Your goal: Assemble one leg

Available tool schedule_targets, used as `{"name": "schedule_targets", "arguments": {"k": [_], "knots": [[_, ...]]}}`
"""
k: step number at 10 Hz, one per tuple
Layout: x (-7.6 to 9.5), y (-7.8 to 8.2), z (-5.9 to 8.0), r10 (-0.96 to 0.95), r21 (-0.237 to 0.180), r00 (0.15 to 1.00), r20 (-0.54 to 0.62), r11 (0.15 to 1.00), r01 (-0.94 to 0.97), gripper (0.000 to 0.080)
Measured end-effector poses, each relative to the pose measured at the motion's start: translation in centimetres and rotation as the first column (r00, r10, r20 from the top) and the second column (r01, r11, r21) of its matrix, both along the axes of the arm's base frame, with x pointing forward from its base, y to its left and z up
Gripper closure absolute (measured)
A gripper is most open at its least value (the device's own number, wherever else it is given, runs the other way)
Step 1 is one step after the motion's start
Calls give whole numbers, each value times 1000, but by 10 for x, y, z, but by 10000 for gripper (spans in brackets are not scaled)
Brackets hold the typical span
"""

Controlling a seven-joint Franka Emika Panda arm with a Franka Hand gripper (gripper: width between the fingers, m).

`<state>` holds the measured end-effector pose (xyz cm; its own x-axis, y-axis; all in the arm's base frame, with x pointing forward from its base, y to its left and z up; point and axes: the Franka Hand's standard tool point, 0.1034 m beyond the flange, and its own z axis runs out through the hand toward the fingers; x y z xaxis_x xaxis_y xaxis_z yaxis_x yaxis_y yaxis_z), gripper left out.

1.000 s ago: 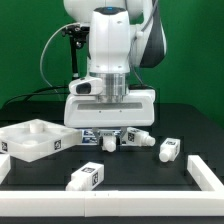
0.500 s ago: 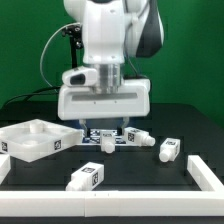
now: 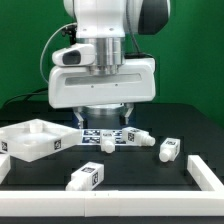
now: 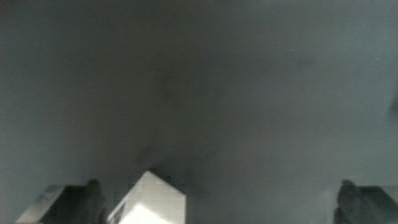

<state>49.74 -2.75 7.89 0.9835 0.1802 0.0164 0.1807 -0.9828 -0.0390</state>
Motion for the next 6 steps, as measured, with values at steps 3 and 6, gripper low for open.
{"name": "schedule_targets", "arguments": {"k": [3,6], "knots": [[3,-1,0,-2,-1,1000,2,1000,2,151],[50,-19,-12,-275,19,961,-25,961,275,151]]}}
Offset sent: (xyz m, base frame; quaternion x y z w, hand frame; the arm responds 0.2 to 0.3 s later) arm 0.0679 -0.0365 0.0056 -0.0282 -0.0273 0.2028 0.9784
